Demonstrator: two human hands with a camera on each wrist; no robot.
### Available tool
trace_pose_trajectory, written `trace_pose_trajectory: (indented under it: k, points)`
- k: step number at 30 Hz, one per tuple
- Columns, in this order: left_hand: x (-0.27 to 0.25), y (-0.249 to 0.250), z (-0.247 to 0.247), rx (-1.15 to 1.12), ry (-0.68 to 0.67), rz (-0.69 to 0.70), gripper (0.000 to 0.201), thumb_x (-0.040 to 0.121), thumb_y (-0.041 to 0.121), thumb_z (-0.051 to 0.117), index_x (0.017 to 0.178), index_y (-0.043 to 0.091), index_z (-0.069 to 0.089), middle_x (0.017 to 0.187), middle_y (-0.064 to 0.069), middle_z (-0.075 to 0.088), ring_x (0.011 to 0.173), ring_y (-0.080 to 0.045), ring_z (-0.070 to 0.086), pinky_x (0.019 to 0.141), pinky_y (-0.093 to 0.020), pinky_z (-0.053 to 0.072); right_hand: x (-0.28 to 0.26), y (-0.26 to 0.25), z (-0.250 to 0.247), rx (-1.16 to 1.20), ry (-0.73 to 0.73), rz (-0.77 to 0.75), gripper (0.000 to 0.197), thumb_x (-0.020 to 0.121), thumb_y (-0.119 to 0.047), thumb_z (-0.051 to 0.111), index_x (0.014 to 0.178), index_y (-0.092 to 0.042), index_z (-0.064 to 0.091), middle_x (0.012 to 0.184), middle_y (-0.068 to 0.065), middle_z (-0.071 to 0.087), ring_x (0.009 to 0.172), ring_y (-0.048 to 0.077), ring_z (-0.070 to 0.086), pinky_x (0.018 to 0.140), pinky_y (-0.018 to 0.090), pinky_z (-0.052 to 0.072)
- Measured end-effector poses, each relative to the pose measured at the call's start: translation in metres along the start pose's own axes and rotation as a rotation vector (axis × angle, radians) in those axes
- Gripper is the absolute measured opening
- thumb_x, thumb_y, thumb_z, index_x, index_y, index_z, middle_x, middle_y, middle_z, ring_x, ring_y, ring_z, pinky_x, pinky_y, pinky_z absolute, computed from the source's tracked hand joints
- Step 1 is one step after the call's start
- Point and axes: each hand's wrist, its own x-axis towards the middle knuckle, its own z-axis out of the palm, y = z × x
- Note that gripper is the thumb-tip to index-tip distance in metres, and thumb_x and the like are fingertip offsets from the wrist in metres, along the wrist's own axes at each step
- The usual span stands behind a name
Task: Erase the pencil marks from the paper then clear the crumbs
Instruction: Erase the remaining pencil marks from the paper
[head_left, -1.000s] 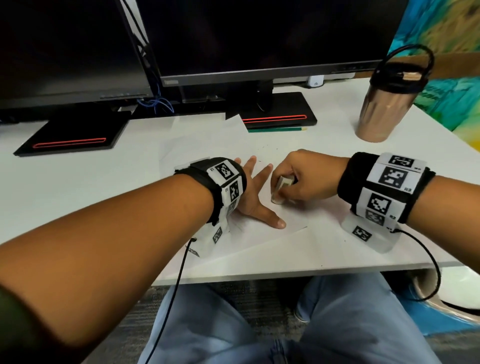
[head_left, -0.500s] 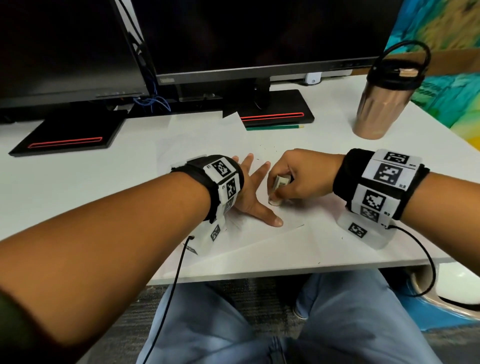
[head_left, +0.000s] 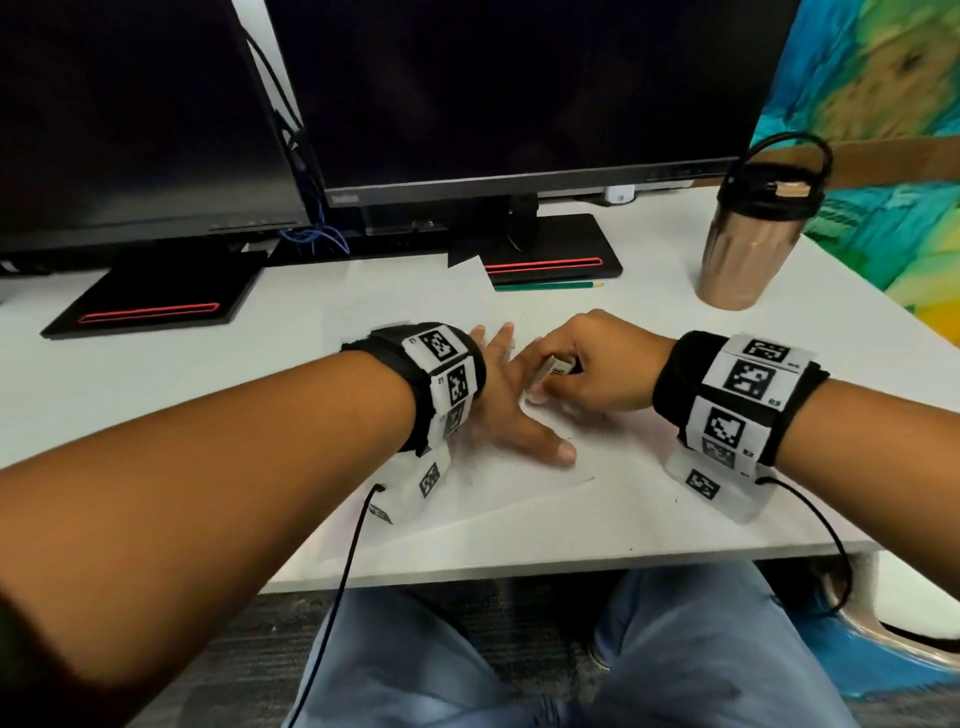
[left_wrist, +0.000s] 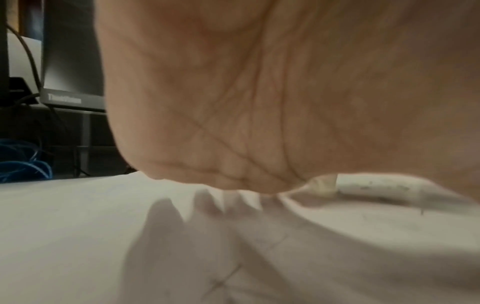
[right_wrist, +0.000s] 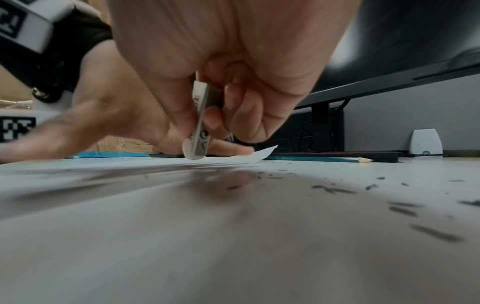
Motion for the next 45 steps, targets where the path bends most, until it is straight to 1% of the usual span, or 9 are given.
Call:
trace_pose_trajectory:
  k: [5,10,14,18,29,34,38,42,45]
  points:
    - [0.003,0.007,0.015,0.059,-0.012,-0.008,0.128,0.067,0.092,0.048,0.146,0.034,-0.034,0.159,-0.009,-0.033,0.148,-0.039,-0.022,0.117,-0.06,-0.004,0.001,0.0,0.001,-0.059,-0.065,0.031,0.019,0.086,-0.029,0.067,0.103,-0.023,0.074,0.094,-0.003,0.073,0.088,0.015,0.065,0.084,0.039,0.055]
    - [0.003,0.007,0.014,0.074,-0.021,-0.024,0.13,0.064,0.094,0.048,0.149,0.035,-0.03,0.159,-0.008,-0.033,0.148,-0.038,-0.022,0.117,-0.061,-0.002,-0.002,-0.002,0.003,-0.019,-0.19,0.027,0.011,0.082,-0.033,0.07,0.09,-0.028,0.074,0.084,-0.002,0.072,0.081,0.016,0.064,0.08,0.043,0.055]
    - [0.0,0.008,0.013,0.075,-0.014,-0.02,0.129,0.065,0.093,0.049,0.148,0.035,-0.031,0.16,-0.009,-0.032,0.149,-0.038,-0.021,0.117,-0.061,-0.002,0.004,-0.001,0.0,-0.02,-0.103,0.043,0.014,0.083,-0.032,0.07,0.094,-0.025,0.075,0.087,-0.002,0.073,0.085,0.016,0.065,0.082,0.042,0.055]
    - [0.001,0.008,0.013,0.086,-0.028,-0.02,0.13,0.063,0.094,0.049,0.148,0.035,-0.031,0.159,-0.006,-0.034,0.149,-0.036,-0.022,0.117,-0.061,-0.001,-0.002,-0.001,0.001,0.001,-0.254,0.016,0.011,0.08,-0.033,0.069,0.087,-0.026,0.074,0.088,0.012,0.069,0.08,0.025,0.063,0.081,0.045,0.054]
    - [0.0,0.008,0.013,0.085,-0.02,-0.015,0.131,0.063,0.094,0.049,0.149,0.036,-0.03,0.16,-0.006,-0.033,0.149,-0.036,-0.02,0.117,-0.06,-0.002,-0.008,-0.004,-0.001,-0.007,-0.177,0.022,0.007,0.081,-0.028,0.068,0.085,-0.026,0.074,0.08,0.001,0.071,0.075,0.017,0.064,0.078,0.042,0.055]
    - [0.002,0.008,0.012,0.095,-0.021,-0.017,0.132,0.06,0.095,0.049,0.149,0.037,-0.029,0.16,-0.005,-0.033,0.15,-0.035,-0.02,0.118,-0.06,0.0,-0.015,-0.009,-0.001,0.065,-0.305,-0.001,0.007,0.082,-0.023,0.069,0.085,-0.026,0.075,0.084,-0.004,0.071,0.074,0.006,0.06,0.075,0.026,0.049]
    - [0.003,0.008,0.012,0.094,-0.018,-0.018,0.133,0.059,0.096,0.048,0.149,0.035,-0.03,0.16,-0.007,-0.032,0.15,-0.037,-0.019,0.117,-0.061,-0.001,-0.012,-0.007,-0.003,0.02,-0.193,0.014,0.006,0.082,-0.027,0.07,0.085,-0.026,0.075,0.077,-0.003,0.072,0.067,0.006,0.058,0.069,0.028,0.047]
    - [0.003,0.008,0.013,0.091,-0.013,-0.013,0.133,0.06,0.095,0.049,0.15,0.036,-0.029,0.16,-0.006,-0.033,0.149,-0.036,-0.019,0.117,-0.061,0.0,-0.017,-0.009,-0.004,0.071,-0.346,0.0,0.008,0.084,-0.02,0.069,0.089,-0.021,0.076,0.077,-0.026,0.068,0.071,-0.007,0.059,0.071,0.009,0.044]
    - [0.002,0.007,0.012,0.093,-0.012,-0.013,0.133,0.06,0.096,0.048,0.15,0.036,-0.029,0.16,-0.007,-0.032,0.15,-0.037,-0.018,0.117,-0.06,0.0,-0.012,-0.009,-0.005,0.018,-0.227,0.013,0.006,0.082,-0.027,0.07,0.086,-0.026,0.075,0.083,-0.004,0.072,0.077,0.008,0.064,0.08,0.034,0.054]
